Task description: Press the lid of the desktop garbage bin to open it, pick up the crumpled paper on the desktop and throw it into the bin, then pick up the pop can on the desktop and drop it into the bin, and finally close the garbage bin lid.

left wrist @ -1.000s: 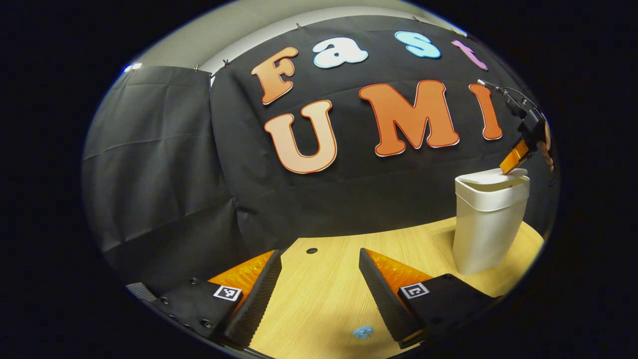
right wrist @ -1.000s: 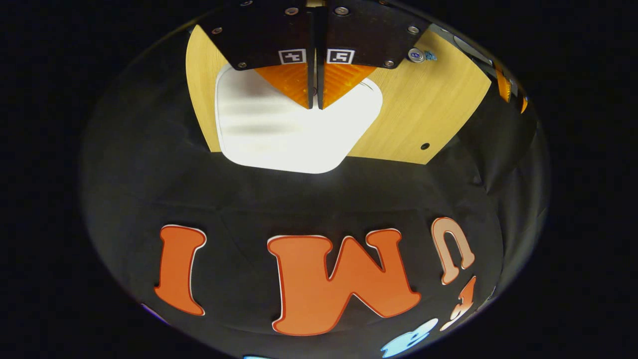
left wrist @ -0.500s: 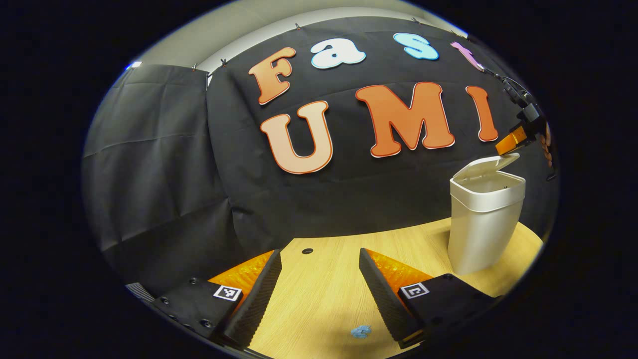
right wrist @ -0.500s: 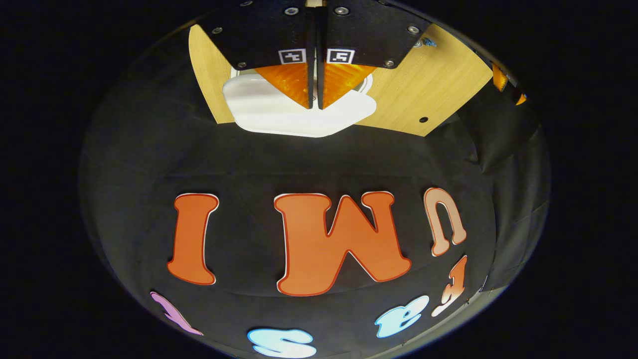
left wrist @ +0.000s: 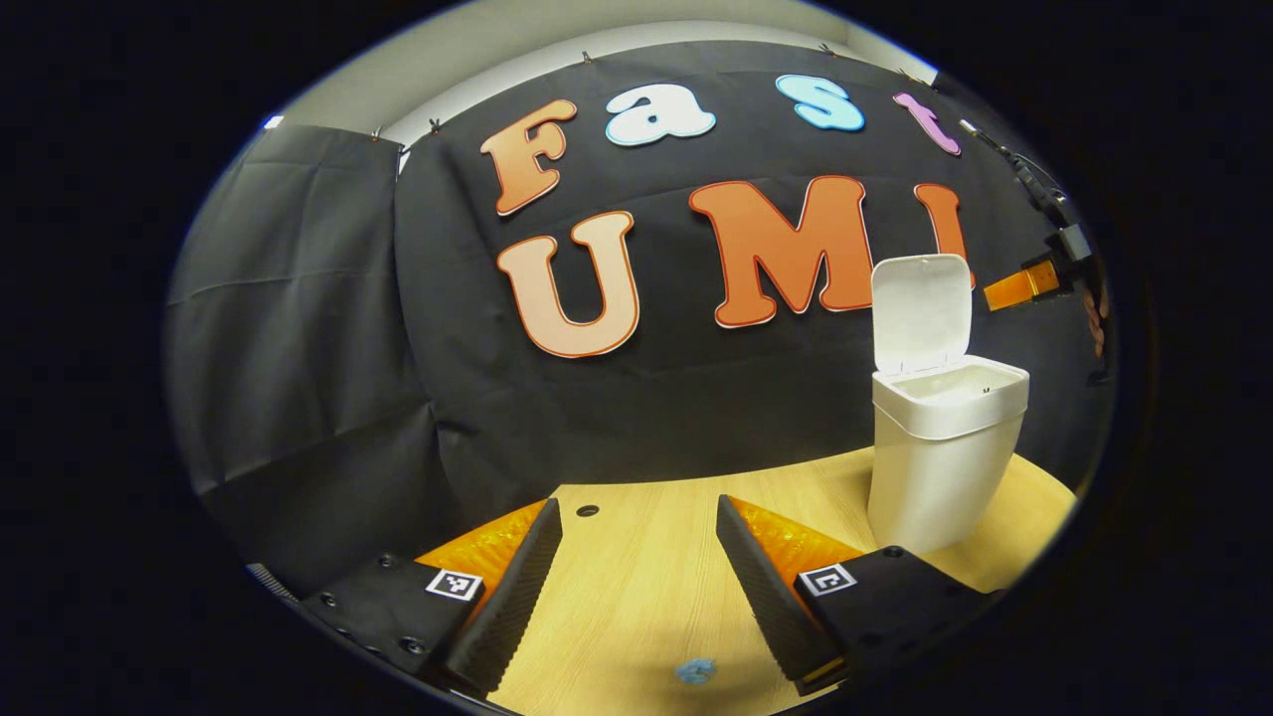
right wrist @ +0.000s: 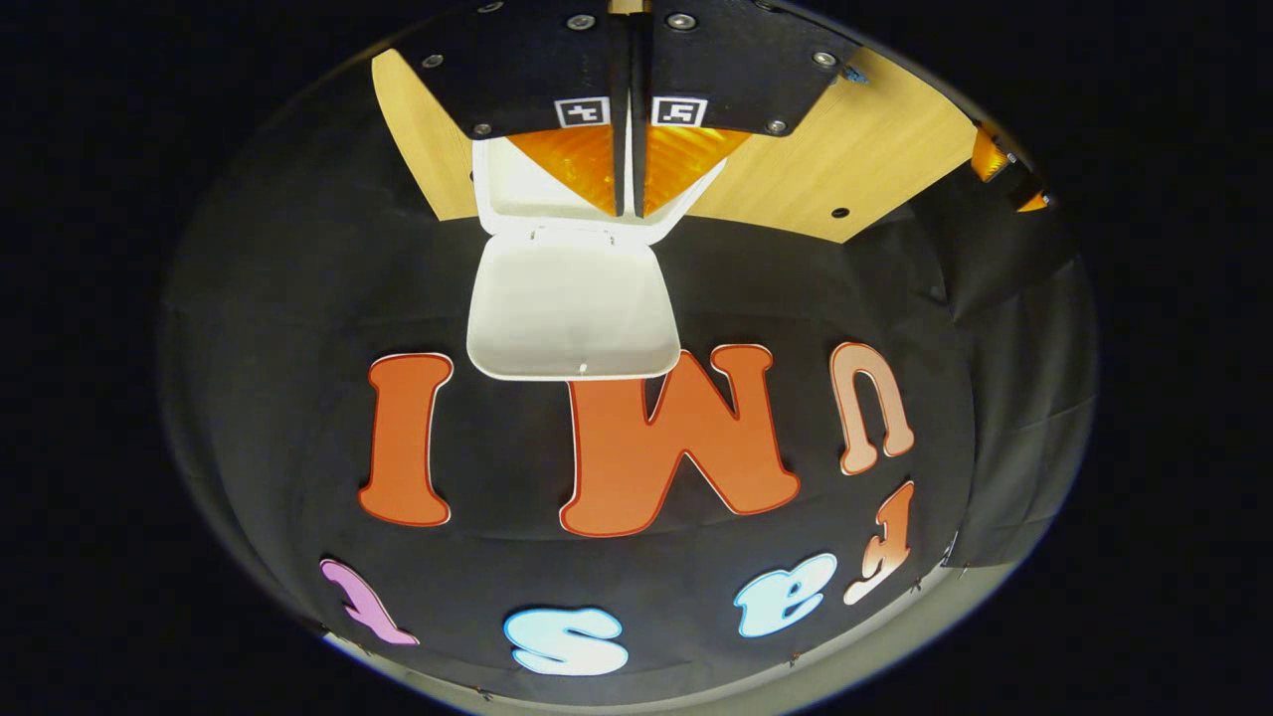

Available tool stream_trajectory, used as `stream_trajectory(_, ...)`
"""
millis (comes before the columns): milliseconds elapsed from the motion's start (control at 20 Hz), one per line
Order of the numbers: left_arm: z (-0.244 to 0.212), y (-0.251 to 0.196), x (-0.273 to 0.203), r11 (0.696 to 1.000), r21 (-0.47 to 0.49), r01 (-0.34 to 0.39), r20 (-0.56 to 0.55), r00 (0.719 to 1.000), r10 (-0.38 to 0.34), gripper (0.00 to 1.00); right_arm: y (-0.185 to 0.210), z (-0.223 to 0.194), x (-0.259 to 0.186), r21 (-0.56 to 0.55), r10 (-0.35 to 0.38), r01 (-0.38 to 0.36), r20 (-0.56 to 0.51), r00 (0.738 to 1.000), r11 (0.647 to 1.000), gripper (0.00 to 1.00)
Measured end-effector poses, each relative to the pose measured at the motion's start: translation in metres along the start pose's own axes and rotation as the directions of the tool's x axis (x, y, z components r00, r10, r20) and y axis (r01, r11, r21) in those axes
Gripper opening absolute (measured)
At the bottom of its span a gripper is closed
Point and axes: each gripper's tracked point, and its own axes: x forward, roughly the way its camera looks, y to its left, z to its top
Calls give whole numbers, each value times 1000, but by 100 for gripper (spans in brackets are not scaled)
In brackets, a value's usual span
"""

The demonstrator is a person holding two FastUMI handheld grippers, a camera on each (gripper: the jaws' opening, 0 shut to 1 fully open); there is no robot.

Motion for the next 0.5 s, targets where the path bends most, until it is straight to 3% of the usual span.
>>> stream_trajectory(300,-5,-24,-2,999,-25,25,-16,1000,-25,100,14,-20,-20,10,68,-69,6,998,998,6)
stream_trajectory(400,-8,-33,-4,999,-38,25,-25,999,-26,100,19,-27,-25,2,111,-111,9,994,994,16)
stream_trajectory(500,-9,-38,-3,999,-40,27,-27,999,-28,100,21,-33,-31,-27,135,-135,6,991,991,32)
